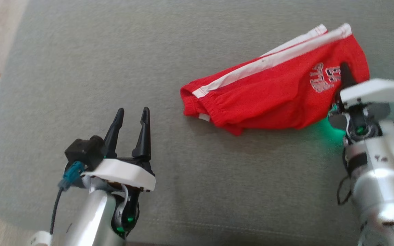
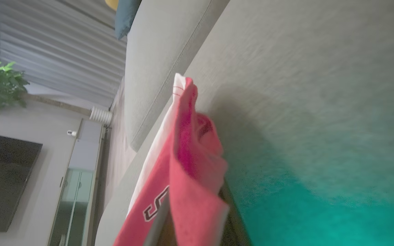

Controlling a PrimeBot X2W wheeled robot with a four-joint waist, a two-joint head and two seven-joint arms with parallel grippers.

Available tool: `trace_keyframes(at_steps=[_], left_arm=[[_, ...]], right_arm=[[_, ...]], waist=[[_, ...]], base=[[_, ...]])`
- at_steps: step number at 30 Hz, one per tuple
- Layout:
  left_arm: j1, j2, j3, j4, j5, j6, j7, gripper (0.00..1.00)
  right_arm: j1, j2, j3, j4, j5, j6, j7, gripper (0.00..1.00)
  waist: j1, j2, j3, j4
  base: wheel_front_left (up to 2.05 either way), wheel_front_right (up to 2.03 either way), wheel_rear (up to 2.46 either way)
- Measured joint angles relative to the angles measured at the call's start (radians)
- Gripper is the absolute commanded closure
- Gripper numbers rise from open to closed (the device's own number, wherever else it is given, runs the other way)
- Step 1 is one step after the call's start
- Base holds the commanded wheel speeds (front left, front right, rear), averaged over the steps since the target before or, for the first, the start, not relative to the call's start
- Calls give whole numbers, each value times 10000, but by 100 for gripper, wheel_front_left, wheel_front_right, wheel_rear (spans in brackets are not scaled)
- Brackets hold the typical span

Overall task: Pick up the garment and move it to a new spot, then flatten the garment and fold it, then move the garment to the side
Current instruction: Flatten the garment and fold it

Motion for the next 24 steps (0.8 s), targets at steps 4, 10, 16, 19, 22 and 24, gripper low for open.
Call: trace_keyframes(at_steps=[4, 10, 16, 19, 22, 24], left_arm=[[4, -2, 117, 25, 19, -77, 0, 0], [17, -2, 182, 107, 98, -86, 0, 0], [97, -2, 213, 163, 105, -88, 0, 0], [363, -2, 221, 173, 105, -88, 0, 0], [606, 0, 219, 219, 105, -88, 0, 0], [670, 0, 215, 234, 105, -94, 0, 0]], right_arm=[[857, 23, 92, -698, 556, 4, -332, 100], [1901, 35, 150, -1407, 859, 4, -853, 100], [3026, 36, 418, -1983, 1852, 4, -1526, 100], [3470, 46, 1122, -2190, 2027, 4, -1921, 100], [3587, 81, 1655, -2243, 2079, 4, -2456, 100], [3527, 77, 2025, -2255, 2230, 4, -2754, 100]], waist=[[0, 0, -171, -450], [0, 0, -421, -1001], [0, 0, -776, -1429], [0, 0, -967, -1564], [0, 0, -1146, -1630], [0, 0, -1253, -1638]], base=[[0, 0, 0], [0, 0, 0], [0, 0, 0], [0, 0, 0], [0, 0, 0], [0, 0, 0]])
